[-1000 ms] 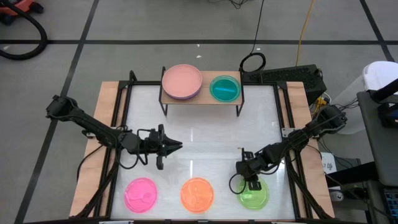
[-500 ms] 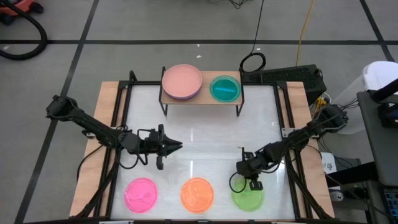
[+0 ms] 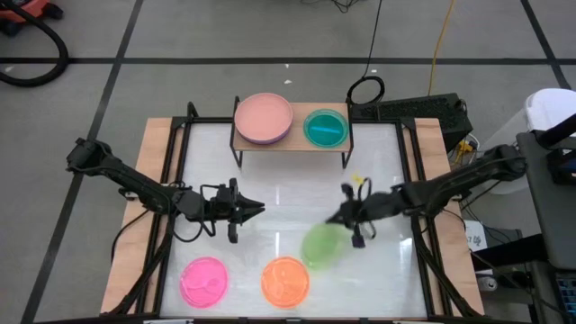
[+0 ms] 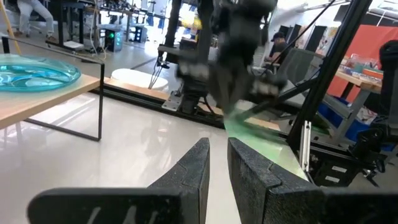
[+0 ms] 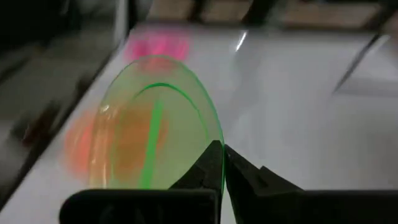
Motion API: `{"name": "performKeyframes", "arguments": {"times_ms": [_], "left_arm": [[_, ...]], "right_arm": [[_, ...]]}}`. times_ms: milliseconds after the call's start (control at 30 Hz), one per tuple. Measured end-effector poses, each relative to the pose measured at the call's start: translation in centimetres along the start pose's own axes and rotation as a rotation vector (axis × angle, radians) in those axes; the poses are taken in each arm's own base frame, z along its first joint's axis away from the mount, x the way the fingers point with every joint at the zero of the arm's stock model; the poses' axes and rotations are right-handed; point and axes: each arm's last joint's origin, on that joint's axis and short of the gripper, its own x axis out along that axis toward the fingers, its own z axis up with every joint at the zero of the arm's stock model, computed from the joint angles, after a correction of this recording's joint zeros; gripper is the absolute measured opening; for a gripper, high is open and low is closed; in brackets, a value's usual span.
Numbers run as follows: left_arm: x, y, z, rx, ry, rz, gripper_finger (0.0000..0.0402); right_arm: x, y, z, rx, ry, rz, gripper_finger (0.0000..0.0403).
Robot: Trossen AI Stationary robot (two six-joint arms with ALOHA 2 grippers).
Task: Place and stack plates onto a shelf
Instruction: Stack the transparent green plate on top of the transparent blue plate on the shelf
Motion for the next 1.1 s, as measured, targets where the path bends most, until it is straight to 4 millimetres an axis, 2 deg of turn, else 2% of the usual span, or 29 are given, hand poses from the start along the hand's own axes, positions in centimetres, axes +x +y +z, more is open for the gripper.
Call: {"name": "performKeyframes", "arguments": {"times_ms": [133,300,467,633,733,900,1100], "left_arm": [[0.0,0.0,0.0,0.0,0.0,0.0,0.0062],[0.0,0.0,0.0,-0.002,0.0,0.0,0.0062],[0.0,0.0,0.0,0.009,0.0,0.0,0.0062],[0.0,0.0,0.0,0.02,-0.001,0.002,0.0062],[0.1,0.1,0.0,0.02,-0.002,0.007,0.0062],[0.2,0.4,0.1,0.02,-0.005,0.019,0.0062],[0.2,0.5,0.1,0.021,-0.005,0.024,0.0062]], "right_arm": [[-1.9,-2.0,2.7,0.03,-0.255,-0.204,0.0],[-4.1,-4.7,4.5,0.074,-0.428,-0.416,0.0],[-5.9,-8.0,4.8,0.141,-0.484,-0.641,0.0],[-7.2,-12.2,4.4,0.229,-0.499,-0.823,0.0],[-7.8,-14.8,3.8,0.31,-0.514,-0.821,0.0],[-8.8,-18.9,3.4,0.5,-0.557,-0.661,0.0],[-8.6,-22.4,3.8,0.583,-0.465,-0.542,0.0]]}}
